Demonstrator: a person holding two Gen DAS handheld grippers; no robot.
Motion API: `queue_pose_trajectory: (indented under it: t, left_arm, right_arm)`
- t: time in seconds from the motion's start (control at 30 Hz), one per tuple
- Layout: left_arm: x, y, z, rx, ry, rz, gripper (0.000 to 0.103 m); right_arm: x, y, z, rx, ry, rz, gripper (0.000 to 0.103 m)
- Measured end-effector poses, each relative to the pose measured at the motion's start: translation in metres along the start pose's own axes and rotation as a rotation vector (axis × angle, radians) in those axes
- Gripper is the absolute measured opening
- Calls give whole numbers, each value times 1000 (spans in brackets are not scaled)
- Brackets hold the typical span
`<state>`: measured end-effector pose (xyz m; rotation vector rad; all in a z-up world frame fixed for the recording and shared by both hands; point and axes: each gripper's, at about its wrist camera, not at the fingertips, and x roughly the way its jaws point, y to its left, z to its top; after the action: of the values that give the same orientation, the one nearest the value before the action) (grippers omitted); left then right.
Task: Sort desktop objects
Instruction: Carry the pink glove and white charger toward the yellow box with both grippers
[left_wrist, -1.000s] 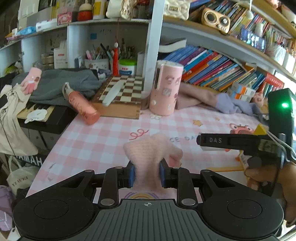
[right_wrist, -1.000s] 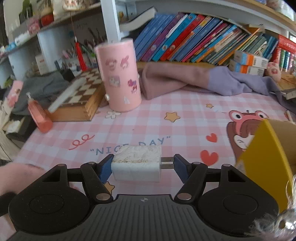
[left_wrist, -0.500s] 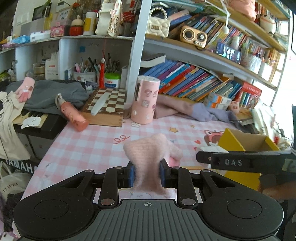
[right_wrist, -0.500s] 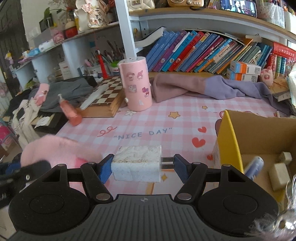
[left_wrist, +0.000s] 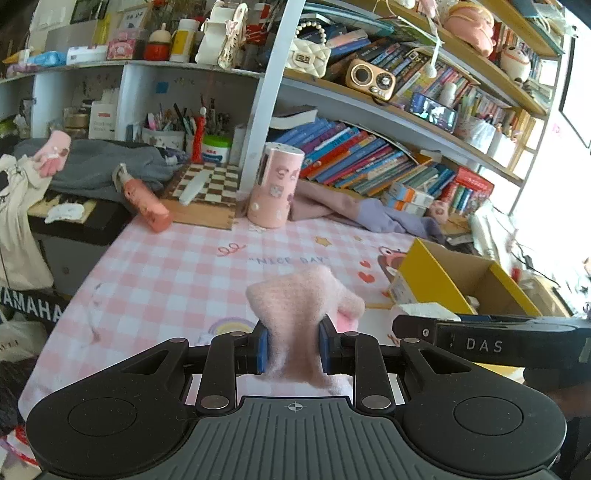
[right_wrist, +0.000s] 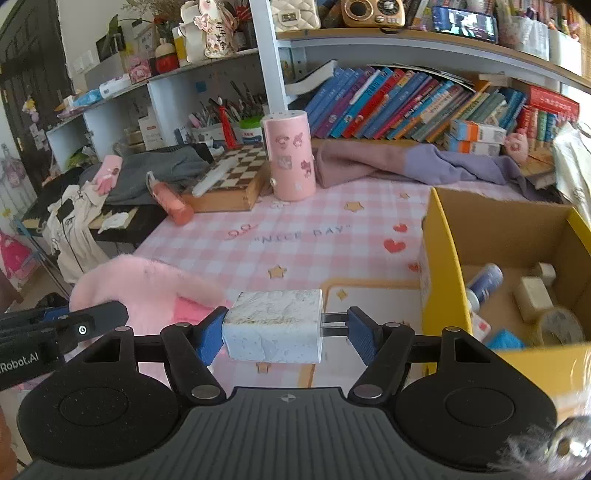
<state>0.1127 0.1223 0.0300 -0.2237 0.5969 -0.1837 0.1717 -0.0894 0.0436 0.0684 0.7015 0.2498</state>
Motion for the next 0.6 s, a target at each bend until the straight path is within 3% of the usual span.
queue_pose_trajectory:
  t: [0.6]
  left_arm:
    - [-51,-4,-37,84,51,-83,25]
  right_arm:
    - [-63,22,-67,80,28,-72,66]
